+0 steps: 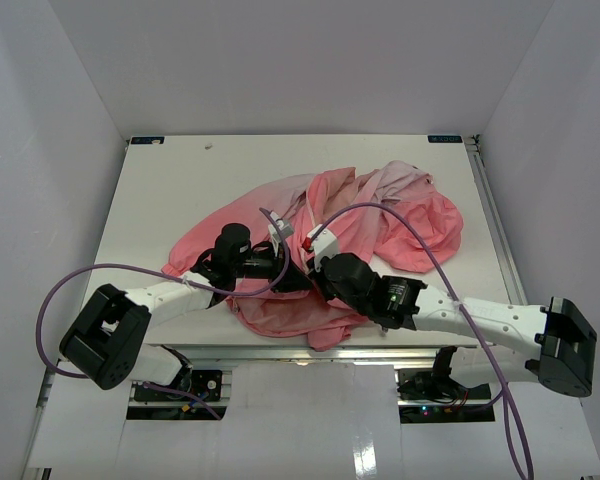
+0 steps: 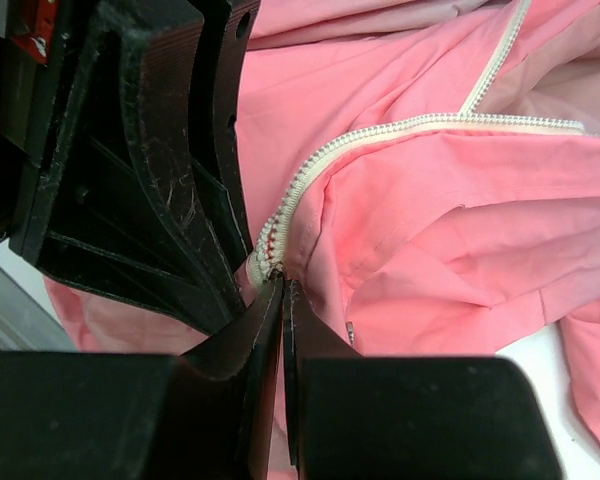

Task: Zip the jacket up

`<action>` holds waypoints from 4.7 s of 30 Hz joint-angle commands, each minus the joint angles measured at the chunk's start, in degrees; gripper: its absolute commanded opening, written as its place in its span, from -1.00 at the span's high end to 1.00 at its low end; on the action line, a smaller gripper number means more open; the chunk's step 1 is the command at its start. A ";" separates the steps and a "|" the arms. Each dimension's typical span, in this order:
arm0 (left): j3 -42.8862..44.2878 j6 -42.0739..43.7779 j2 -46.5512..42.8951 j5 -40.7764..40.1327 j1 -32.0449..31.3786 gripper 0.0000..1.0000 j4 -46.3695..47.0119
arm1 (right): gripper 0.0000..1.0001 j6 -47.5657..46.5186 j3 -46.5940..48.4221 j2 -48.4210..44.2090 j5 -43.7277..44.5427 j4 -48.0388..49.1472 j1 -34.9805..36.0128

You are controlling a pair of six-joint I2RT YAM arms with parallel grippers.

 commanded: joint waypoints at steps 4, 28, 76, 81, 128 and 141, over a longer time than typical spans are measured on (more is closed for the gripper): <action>0.51 -1.20 -0.54 3.78 -0.53 1.00 -0.06 | 0.85 -6.15 3.14 2.95 7.78 10.66 1.33; -1.00 -4.34 -2.04 4.94 -0.26 1.00 3.24 | 0.31 -19.30 -7.45 -14.22 -4.00 17.79 1.81; -1.71 -6.80 1.29 8.19 0.88 1.00 7.01 | 0.10 -69.43 -32.40 -14.96 0.60 45.80 15.18; -1.71 -6.97 1.07 8.42 0.88 1.00 7.18 | 0.12 -70.37 -32.08 -13.22 0.88 47.90 15.18; -2.58 -7.76 0.61 8.89 0.88 1.00 8.51 | 0.63 -72.70 -30.29 -6.23 0.70 55.50 11.66; -2.50 -7.76 0.60 8.98 0.88 1.00 8.50 | 0.81 -72.52 -29.33 -4.73 2.90 57.97 11.49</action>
